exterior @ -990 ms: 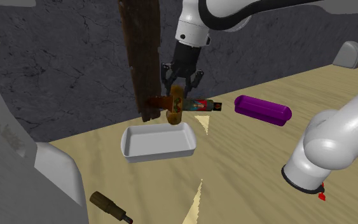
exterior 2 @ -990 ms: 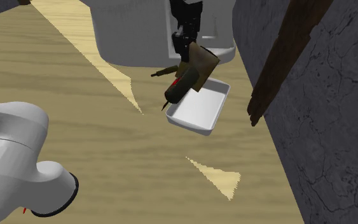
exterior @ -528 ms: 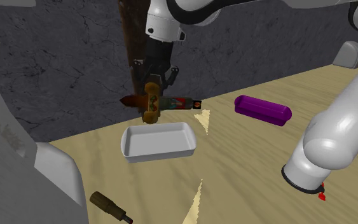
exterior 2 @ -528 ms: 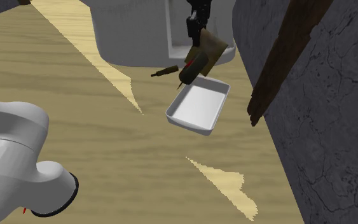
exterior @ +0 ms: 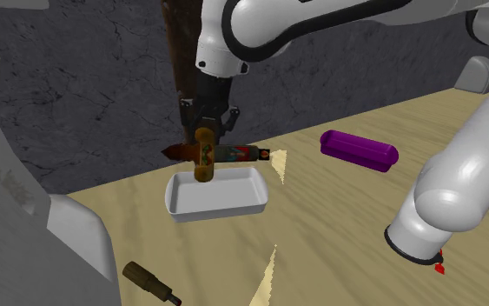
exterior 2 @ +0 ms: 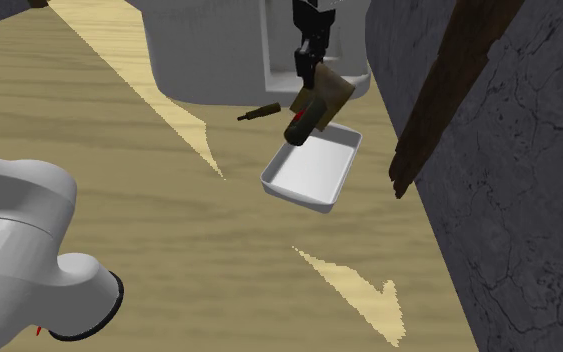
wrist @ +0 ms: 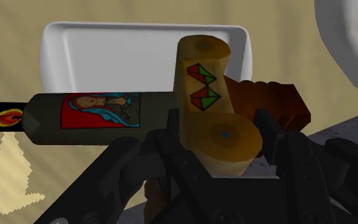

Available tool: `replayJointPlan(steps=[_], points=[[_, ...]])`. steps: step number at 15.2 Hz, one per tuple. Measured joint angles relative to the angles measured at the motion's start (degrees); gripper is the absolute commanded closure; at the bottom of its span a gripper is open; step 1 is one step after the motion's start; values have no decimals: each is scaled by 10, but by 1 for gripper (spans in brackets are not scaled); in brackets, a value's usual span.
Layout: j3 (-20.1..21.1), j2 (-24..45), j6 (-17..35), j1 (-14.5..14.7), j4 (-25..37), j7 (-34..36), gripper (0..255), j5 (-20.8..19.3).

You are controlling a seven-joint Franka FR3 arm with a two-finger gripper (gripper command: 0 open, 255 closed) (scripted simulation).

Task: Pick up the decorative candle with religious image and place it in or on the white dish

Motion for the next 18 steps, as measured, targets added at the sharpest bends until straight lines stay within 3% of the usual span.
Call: replayJointPlan(steps=[18], points=[[9,29,121,3,-86,1,255,-9]])
